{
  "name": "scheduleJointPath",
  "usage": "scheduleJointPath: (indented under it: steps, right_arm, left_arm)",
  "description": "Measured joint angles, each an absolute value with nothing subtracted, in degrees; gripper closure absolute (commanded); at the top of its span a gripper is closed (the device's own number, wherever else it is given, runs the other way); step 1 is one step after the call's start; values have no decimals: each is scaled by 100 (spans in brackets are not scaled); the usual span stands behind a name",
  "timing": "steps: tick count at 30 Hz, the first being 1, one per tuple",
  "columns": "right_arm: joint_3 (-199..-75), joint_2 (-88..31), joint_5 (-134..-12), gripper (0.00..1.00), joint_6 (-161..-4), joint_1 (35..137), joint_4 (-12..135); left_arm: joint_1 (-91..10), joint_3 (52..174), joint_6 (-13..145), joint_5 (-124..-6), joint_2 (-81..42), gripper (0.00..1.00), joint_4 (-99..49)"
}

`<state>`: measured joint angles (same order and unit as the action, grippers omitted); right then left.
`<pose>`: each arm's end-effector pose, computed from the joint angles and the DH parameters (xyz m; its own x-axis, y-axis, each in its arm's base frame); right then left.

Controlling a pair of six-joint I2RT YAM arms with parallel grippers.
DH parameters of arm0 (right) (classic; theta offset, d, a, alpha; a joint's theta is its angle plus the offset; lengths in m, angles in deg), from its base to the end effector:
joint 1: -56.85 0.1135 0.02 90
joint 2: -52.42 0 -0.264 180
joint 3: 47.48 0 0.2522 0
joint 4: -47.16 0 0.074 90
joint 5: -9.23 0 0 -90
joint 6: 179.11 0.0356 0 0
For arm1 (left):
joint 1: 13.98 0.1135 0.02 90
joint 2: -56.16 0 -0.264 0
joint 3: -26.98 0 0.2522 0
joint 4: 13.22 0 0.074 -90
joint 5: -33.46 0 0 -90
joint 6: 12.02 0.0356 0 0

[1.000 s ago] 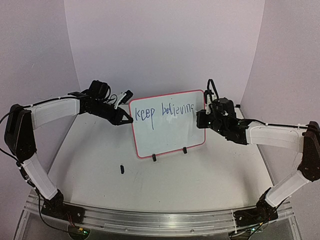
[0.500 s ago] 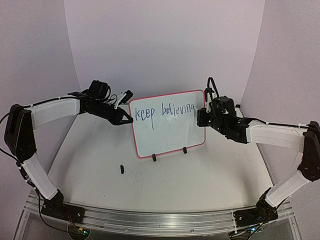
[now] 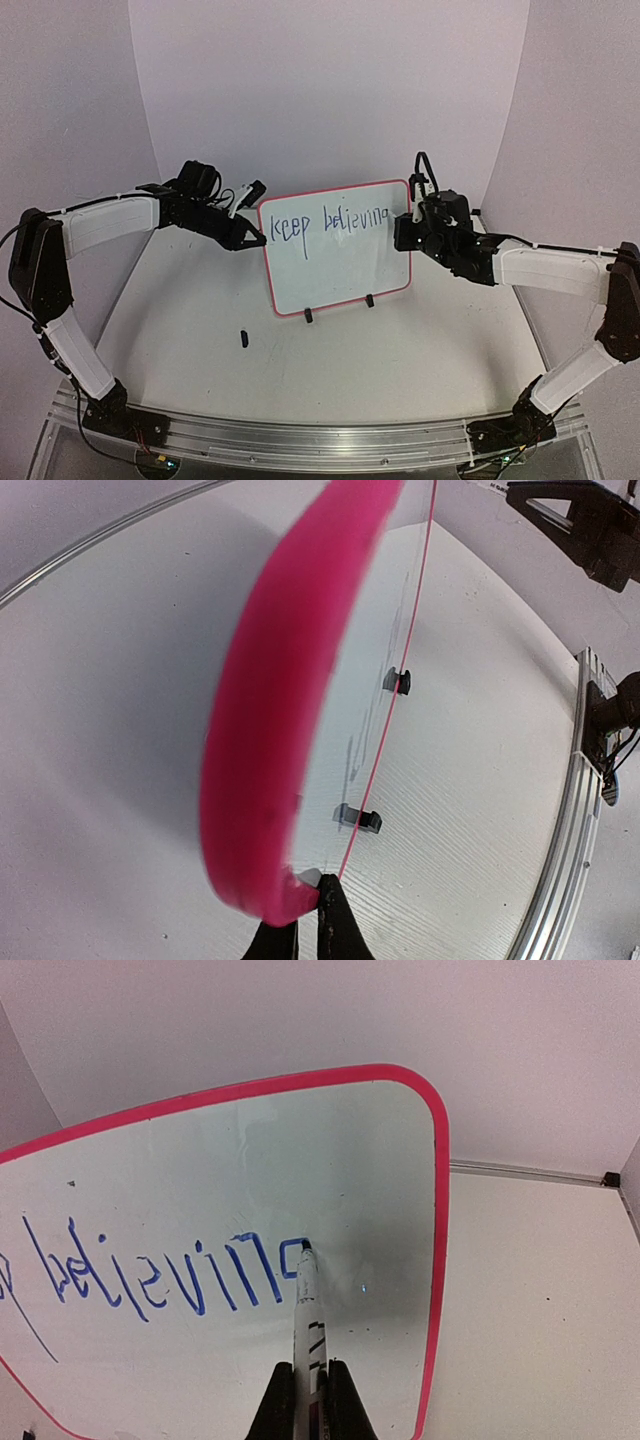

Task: Write a sentence on the whiteboard

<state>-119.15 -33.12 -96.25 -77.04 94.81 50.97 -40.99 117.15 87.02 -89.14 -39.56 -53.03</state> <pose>0.2798 0.2063 0.2833 -0.3162 0.0089 -0.9487 -0.3336 0.9351 0.1200 0.3213 -0.1853 0.2778 -0.5129 0.4100 -0.7542 0.8105 0.5207 -0.2682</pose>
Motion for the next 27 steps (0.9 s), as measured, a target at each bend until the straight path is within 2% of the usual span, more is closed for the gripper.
scheduleJointPath:
  steps: [27]
  right_arm:
    - [-11371,-3308,-9346,100,-7166,9481,5086]
  left_arm:
    - [-4105,11715,8700,-8914,-3956,100,-5303]
